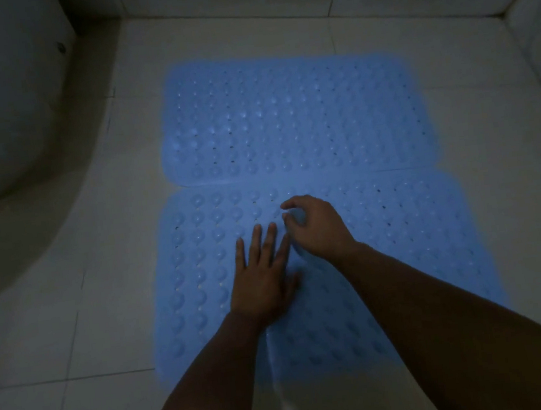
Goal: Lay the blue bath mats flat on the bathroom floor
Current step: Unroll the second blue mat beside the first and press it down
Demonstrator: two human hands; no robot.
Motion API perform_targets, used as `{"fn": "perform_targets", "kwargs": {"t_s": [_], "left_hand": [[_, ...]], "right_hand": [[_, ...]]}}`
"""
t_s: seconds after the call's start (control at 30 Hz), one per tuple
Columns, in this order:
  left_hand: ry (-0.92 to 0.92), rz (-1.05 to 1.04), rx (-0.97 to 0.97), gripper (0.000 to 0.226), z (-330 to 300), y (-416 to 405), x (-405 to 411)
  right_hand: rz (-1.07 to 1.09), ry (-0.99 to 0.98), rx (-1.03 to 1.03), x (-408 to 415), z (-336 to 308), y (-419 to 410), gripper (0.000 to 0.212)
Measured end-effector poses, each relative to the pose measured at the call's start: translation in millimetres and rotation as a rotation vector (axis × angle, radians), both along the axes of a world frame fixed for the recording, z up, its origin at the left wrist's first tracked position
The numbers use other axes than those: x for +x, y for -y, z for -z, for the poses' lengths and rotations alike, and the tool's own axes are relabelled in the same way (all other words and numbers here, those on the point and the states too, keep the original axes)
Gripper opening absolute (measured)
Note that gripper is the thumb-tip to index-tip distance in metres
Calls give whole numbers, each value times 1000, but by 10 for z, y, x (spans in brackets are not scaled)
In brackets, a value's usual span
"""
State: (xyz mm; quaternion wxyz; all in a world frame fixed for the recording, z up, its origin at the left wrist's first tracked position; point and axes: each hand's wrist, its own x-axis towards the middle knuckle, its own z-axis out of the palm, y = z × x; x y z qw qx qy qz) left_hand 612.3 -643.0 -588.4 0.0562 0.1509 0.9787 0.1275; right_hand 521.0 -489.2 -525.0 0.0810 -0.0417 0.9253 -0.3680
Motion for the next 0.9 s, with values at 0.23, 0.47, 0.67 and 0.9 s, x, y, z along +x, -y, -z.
{"fn": "perform_targets", "kwargs": {"t_s": [0.23,0.47,0.67,0.9], "left_hand": [[23,16,-114,88,0,-91,11],[37,18,-117,90,-11,-97,-6],[94,20,-110,87,-99,-98,-29],[-41,-62,-7,53,-298,-90,-375]], "right_hand": [[-126,-276,105,-1,330,-271,29],[-114,-344,60,-207,292,-296,27],[-217,-148,235,-205,-85,-428,34],[-212,-112,382,158,36,-394,46]]}}
